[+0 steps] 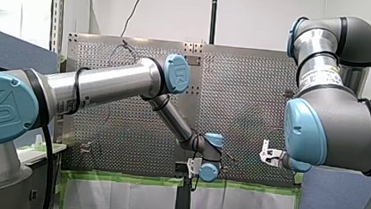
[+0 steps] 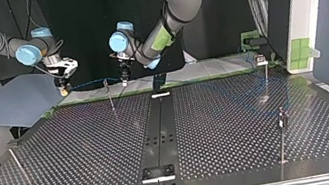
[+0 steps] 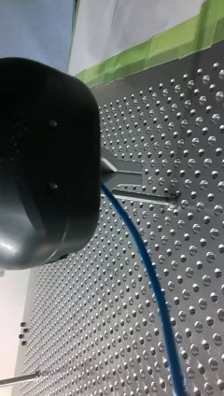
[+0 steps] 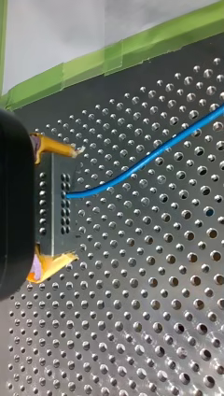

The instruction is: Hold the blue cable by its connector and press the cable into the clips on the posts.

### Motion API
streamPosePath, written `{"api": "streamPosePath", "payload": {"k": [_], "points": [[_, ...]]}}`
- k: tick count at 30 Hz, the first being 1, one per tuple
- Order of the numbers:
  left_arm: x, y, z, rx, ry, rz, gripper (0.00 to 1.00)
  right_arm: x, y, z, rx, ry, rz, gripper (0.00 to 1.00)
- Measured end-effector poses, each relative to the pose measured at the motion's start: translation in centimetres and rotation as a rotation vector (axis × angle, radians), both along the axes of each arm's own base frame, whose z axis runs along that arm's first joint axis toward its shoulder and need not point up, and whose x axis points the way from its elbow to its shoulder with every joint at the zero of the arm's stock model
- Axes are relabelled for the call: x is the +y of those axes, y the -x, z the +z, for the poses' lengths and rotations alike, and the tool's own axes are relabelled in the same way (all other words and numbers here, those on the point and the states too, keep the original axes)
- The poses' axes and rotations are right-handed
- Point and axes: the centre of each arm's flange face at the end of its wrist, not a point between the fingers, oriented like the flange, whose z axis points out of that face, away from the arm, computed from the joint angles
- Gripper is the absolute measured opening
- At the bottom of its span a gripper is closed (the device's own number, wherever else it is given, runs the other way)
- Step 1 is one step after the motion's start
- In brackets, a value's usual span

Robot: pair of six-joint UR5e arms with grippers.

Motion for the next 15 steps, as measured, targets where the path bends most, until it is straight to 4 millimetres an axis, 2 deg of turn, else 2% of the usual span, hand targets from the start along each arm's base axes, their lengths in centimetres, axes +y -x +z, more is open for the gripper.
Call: {"api": "streamPosePath", "payload": {"k": [15], "points": [[-1.3, 1.5, 0.3, 0.004, -0.081, -0.026, 0.00, -0.4, 0.1, 0.2, -0.001, 0.001, 0.000, 0.00]]}}
